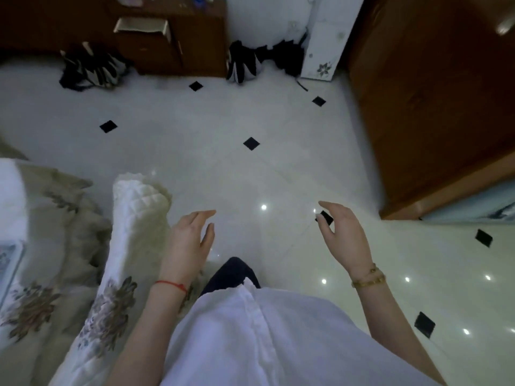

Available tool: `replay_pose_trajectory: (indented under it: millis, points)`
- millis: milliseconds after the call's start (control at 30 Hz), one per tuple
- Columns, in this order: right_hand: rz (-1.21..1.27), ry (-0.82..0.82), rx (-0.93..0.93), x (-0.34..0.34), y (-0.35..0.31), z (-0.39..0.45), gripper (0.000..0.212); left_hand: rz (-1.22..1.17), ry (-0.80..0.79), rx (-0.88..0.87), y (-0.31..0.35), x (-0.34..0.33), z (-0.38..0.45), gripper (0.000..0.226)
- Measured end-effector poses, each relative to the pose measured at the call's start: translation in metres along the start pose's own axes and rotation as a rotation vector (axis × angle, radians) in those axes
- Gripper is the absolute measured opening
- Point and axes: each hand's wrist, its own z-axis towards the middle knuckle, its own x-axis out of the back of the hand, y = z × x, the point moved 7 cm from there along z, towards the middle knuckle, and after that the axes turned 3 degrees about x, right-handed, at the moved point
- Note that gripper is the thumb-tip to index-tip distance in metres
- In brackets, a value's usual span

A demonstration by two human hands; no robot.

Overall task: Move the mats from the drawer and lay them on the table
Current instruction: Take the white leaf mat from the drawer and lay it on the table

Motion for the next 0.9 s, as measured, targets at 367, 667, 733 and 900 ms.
replay_pose_trajectory:
  millis: [367,667,733,900]
  points:
    - [0.064,-0.133,0.162,-0.071,-0.059,0.298,0.035,0.026,0.175,0.136,-0.054,0.033,0.268,0.027]
    - [0.089,-0.175,0.216,-0.11,-0.118,0.519,0.036,0.084,0.227,0.171,-0.086,0.084,0.487,0.027]
    - [0.092,-0.19,0.218,-0.128,-0.124,0.564,0.035,0.086,0.222,0.205,-0.103,0.079,0.525,0.028]
    - [0.092,-0.212,0.252,-0.16,-0.141,0.702,0.035,0.063,0.196,0.261,-0.139,0.069,0.64,0.028]
